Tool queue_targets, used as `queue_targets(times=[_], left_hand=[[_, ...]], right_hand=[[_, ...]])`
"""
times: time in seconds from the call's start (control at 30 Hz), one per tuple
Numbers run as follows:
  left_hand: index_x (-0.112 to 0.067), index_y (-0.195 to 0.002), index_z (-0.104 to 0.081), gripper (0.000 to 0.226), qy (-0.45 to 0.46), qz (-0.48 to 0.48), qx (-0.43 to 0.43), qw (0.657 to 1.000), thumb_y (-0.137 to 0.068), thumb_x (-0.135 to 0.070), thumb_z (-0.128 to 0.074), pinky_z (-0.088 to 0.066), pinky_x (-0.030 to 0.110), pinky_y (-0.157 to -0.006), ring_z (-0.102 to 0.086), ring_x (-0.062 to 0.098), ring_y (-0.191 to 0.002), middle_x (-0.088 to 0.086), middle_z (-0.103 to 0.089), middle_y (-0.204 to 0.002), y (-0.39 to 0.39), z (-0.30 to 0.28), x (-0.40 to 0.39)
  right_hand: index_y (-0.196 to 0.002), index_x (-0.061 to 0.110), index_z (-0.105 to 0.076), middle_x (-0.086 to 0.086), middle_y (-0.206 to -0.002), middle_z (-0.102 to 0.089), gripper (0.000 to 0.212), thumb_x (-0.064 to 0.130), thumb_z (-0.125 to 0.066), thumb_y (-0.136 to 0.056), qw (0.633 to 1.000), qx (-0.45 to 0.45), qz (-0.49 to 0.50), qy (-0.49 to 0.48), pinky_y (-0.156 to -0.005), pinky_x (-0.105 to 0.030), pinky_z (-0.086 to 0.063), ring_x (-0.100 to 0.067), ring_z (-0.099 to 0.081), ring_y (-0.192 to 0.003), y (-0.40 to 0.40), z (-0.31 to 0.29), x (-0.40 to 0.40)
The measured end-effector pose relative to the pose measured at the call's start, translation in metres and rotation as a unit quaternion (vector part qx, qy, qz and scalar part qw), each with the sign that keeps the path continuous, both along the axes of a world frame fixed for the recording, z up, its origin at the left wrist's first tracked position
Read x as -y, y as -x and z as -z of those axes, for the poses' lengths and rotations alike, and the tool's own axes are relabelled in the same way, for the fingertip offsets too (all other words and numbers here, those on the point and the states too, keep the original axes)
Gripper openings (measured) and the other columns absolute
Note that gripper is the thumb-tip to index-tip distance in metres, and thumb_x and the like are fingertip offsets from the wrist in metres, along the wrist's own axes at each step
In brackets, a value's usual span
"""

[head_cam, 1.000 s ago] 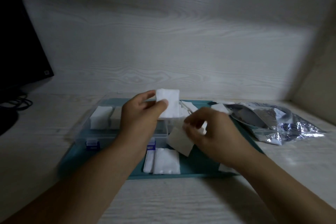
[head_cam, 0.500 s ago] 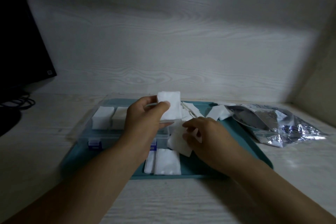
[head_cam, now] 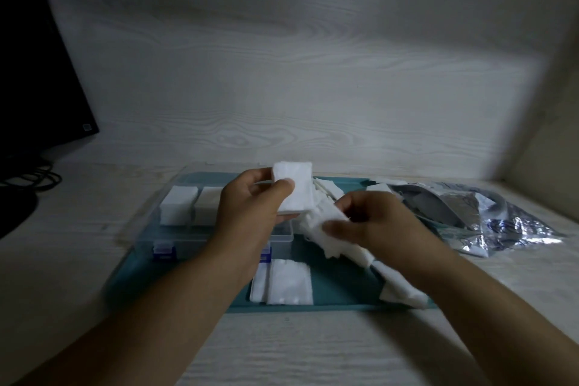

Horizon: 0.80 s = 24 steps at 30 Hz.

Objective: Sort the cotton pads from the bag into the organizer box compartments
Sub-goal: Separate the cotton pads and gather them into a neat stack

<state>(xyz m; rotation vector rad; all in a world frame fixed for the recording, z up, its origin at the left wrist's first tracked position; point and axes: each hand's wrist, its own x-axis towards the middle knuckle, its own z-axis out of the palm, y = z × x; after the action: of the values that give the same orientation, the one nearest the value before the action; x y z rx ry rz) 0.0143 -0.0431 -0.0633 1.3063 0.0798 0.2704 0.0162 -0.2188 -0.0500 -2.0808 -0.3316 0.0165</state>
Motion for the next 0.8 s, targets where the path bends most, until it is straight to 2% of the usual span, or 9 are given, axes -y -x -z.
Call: queue_targets(times=[0.13, 0.2, 0.27, 0.37, 0.43, 0.53, 0.63, 0.73, 0.8], left_hand=[[-0.011, -0.111, -0.067, 0.022, -0.004, 0.003, -0.002, 1.000, -0.090, -0.005, -0.066, -0.061, 0.035, -0.076, -0.073, 0.023, -0.093, 0.008, -0.074, -0.103, 0.000, 0.000, 0.001], [-0.011, -0.110, -0.068, 0.021, -0.012, 0.011, -0.001, 1.000, -0.089, -0.005, -0.066, -0.061, 0.035, -0.075, -0.073, 0.024, -0.092, 0.009, -0.075, -0.101, 0.001, 0.000, 0.003], [-0.013, -0.108, -0.068, 0.020, -0.018, 0.017, 0.000, 1.000, -0.089, -0.006, -0.067, -0.062, 0.037, -0.076, -0.073, 0.024, -0.090, 0.008, -0.075, -0.098, 0.002, 0.001, 0.005], [-0.015, -0.108, -0.068, 0.020, -0.024, 0.025, -0.002, 0.999, -0.089, -0.008, -0.068, -0.061, 0.041, -0.078, -0.073, 0.024, -0.091, 0.008, -0.076, -0.099, 0.003, 0.002, 0.007], [-0.015, -0.108, -0.068, 0.020, -0.027, 0.027, -0.001, 0.999, -0.089, -0.010, -0.069, -0.062, 0.040, -0.078, -0.073, 0.023, -0.091, 0.006, -0.075, -0.100, 0.004, 0.002, 0.007], [-0.017, -0.106, -0.068, 0.019, -0.025, 0.016, 0.001, 1.000, -0.088, -0.010, -0.071, -0.061, 0.041, -0.080, -0.072, 0.021, -0.093, 0.003, -0.075, -0.101, 0.003, 0.002, 0.007], [-0.017, -0.105, -0.067, 0.020, -0.027, 0.008, 0.002, 1.000, -0.087, -0.009, -0.072, -0.060, 0.044, -0.084, -0.073, 0.022, -0.092, 0.003, -0.075, -0.100, 0.003, 0.002, 0.008], [-0.019, -0.108, -0.068, 0.022, -0.042, 0.023, 0.009, 0.999, -0.087, -0.013, -0.072, -0.060, 0.043, -0.083, -0.073, 0.021, -0.092, 0.002, -0.076, -0.100, 0.005, 0.003, 0.009], [-0.019, -0.109, -0.068, 0.023, -0.043, 0.039, 0.013, 0.998, -0.087, -0.014, -0.072, -0.061, 0.040, -0.080, -0.074, 0.021, -0.091, 0.002, -0.077, -0.098, 0.007, 0.003, 0.011]], right_hand=[[-0.075, 0.008, -0.071, -0.008, -0.060, -0.055, 0.008, 0.013, -0.076, -0.071, 0.976, -0.046, -0.062, -0.202, -0.044, -0.018, -0.035, -0.012, -0.039, -0.048, 0.000, -0.010, 0.010], [-0.068, 0.011, -0.072, -0.008, -0.058, -0.056, 0.002, 0.012, -0.073, -0.070, 0.964, -0.056, -0.080, -0.249, -0.044, -0.019, -0.038, -0.013, -0.044, -0.046, 0.002, -0.013, 0.009], [-0.072, 0.007, -0.072, -0.015, -0.061, -0.063, 0.004, 0.008, -0.069, -0.070, 0.952, -0.066, -0.099, -0.282, -0.047, -0.020, -0.047, -0.016, -0.057, -0.050, 0.004, -0.013, 0.006], [-0.085, -0.001, -0.070, -0.020, -0.074, -0.070, 0.015, 0.008, -0.065, -0.074, 0.945, -0.086, -0.097, -0.300, -0.056, -0.022, -0.056, -0.020, -0.068, -0.062, 0.007, -0.014, 0.004], [-0.086, 0.002, -0.070, -0.016, -0.073, -0.069, 0.014, 0.010, -0.064, -0.078, 0.943, -0.085, -0.110, -0.302, -0.049, -0.022, -0.051, -0.017, -0.065, -0.058, 0.010, -0.015, 0.002], [-0.069, 0.018, -0.073, -0.001, -0.066, -0.062, 0.017, 0.014, -0.061, -0.079, 0.928, -0.064, -0.122, -0.345, -0.053, -0.019, -0.040, -0.011, -0.052, -0.057, 0.013, -0.018, 0.004], [-0.060, 0.019, -0.072, 0.004, -0.062, -0.054, 0.019, 0.015, -0.065, -0.077, 0.910, -0.065, -0.121, -0.391, -0.057, -0.018, -0.040, -0.008, -0.045, -0.056, 0.014, -0.022, 0.004], [-0.066, 0.014, -0.076, -0.002, -0.061, -0.057, 0.010, 0.013, -0.070, -0.074, 0.933, -0.060, -0.083, -0.345, -0.054, -0.022, -0.036, -0.010, -0.044, -0.052, 0.011, -0.014, -0.001], [-0.071, 0.009, -0.076, -0.009, -0.060, -0.061, 0.005, 0.013, -0.073, -0.069, 0.954, -0.034, -0.048, -0.294, -0.050, -0.024, -0.042, -0.016, -0.050, -0.052, 0.011, -0.006, -0.007]])
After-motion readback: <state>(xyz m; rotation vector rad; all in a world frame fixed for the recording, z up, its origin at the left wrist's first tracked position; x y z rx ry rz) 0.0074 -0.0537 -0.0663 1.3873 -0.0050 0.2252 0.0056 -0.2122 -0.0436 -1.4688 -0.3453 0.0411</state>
